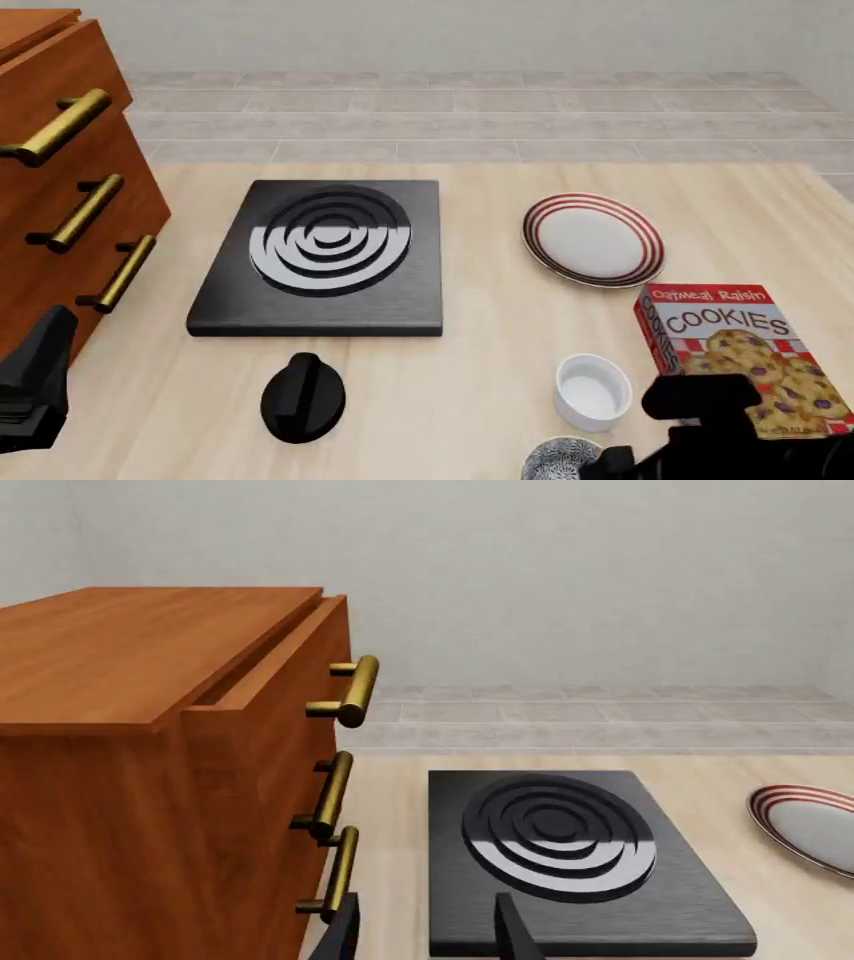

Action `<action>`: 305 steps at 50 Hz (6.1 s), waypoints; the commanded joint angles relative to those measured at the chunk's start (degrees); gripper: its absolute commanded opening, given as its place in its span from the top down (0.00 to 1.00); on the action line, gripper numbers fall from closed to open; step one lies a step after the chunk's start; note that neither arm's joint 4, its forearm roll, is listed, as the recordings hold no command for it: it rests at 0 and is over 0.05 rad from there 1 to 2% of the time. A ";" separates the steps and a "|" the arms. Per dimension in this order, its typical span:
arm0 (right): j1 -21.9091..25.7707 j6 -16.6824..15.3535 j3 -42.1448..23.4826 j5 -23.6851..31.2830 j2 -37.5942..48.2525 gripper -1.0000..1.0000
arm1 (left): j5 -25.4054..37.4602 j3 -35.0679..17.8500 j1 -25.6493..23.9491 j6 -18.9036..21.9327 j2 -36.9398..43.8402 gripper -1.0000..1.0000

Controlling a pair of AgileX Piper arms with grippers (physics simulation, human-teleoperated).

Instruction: Pick the akita bowl next to the ramekin and place it on the plate.

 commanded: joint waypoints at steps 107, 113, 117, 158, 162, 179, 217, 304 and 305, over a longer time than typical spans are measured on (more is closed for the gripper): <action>-5.97 -3.73 -19.03 5.25 -12.99 1.00 | 0.00 0.00 0.00 0.00 0.00 0.00; -8.39 -2.82 -19.64 4.26 -12.90 1.00 | 0.00 0.00 0.00 0.00 0.00 0.00; -8.74 -1.29 -19.85 3.07 -12.53 1.00 | 0.00 0.00 0.00 0.00 0.00 0.00; -13.24 6.26 -26.35 -14.14 7.13 1.00 | 0.00 0.00 0.00 0.00 0.00 0.00; -14.66 5.86 -27.06 -14.53 8.04 1.00 | 0.00 0.00 0.00 0.00 0.00 0.00; -20.09 7.35 -25.50 -21.01 12.30 1.00 | 0.00 0.00 0.00 0.00 0.00 0.00; -28.52 8.45 -22.35 -28.82 17.23 1.00 | 0.00 0.00 0.00 0.00 0.00 0.00; -36.26 10.77 -30.49 -41.49 42.72 1.00 | 0.00 0.00 0.00 0.00 0.00 0.00; -36.15 11.02 -30.78 -41.58 43.12 1.00 | 0.00 0.00 0.00 0.00 0.00 0.00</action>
